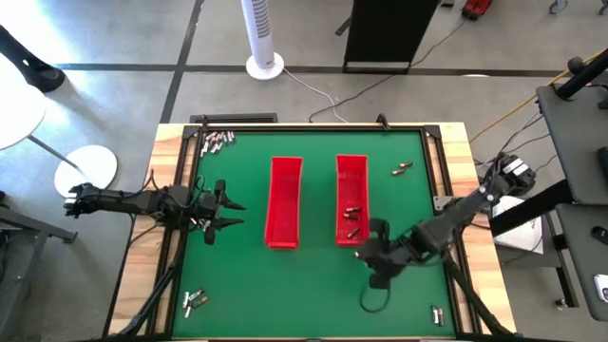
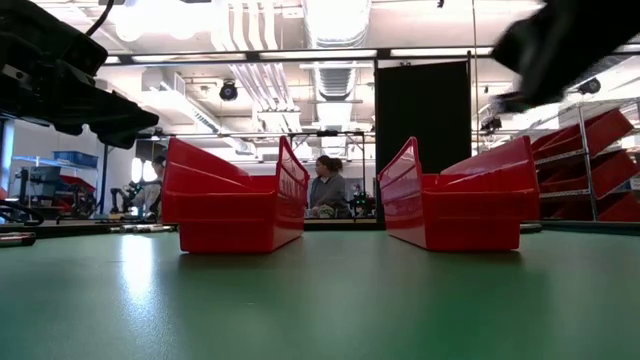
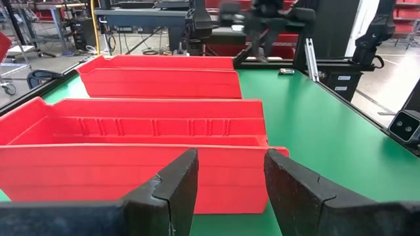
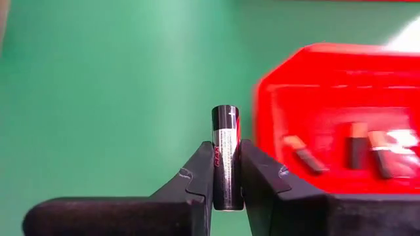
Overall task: Sort batteries
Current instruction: Put the silver battery into the left red bin
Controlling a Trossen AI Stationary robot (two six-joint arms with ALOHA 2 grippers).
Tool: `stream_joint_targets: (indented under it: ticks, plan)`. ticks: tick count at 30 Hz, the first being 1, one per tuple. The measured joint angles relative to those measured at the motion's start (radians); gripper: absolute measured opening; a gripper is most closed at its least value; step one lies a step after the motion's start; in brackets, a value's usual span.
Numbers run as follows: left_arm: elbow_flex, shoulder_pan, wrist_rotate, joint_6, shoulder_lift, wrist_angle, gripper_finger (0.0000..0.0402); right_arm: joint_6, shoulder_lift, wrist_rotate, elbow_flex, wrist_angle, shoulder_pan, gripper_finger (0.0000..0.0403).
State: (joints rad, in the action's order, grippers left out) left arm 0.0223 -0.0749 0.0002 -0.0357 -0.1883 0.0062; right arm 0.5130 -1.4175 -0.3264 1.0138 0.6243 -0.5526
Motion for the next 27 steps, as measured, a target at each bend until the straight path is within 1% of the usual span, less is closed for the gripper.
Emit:
stream_joint_targets:
  ticks: [5,9,13,16,20,24,27]
  plan:
    - [0.0,0.0,0.0,0.0,0.0,0.0,0.0155,-0.092,0.0,0.002,0.075,0.129,0.136,0.005]
    - [0.0,0.0,0.0,0.0,0.0,0.0,0.0155,-0.173,0.0,0.047,0.102,0.14,0.243,0.0046]
    - [0.0,0.0,0.0,0.0,0.0,0.0,0.0155,-0.23,-0.009,0.062,0.113,0.138,0.318,0.0048]
    - [0.0,0.0,0.0,0.0,0.0,0.0,0.0155,-0.268,-0.01,0.065,0.127,0.131,0.34,0.0048]
    - [0.0,0.0,0.0,0.0,0.0,0.0,0.0155,-0.29,-0.009,0.073,0.165,0.115,0.342,0.0046]
    - [0.0,0.0,0.0,0.0,0.0,0.0,0.0155,-0.311,-0.01,0.119,0.178,-0.011,0.342,0.0048]
    - [0.0,0.0,0.0,0.0,0.0,0.0,0.0155,-0.346,-0.034,0.125,0.177,-0.136,0.346,0.0046]
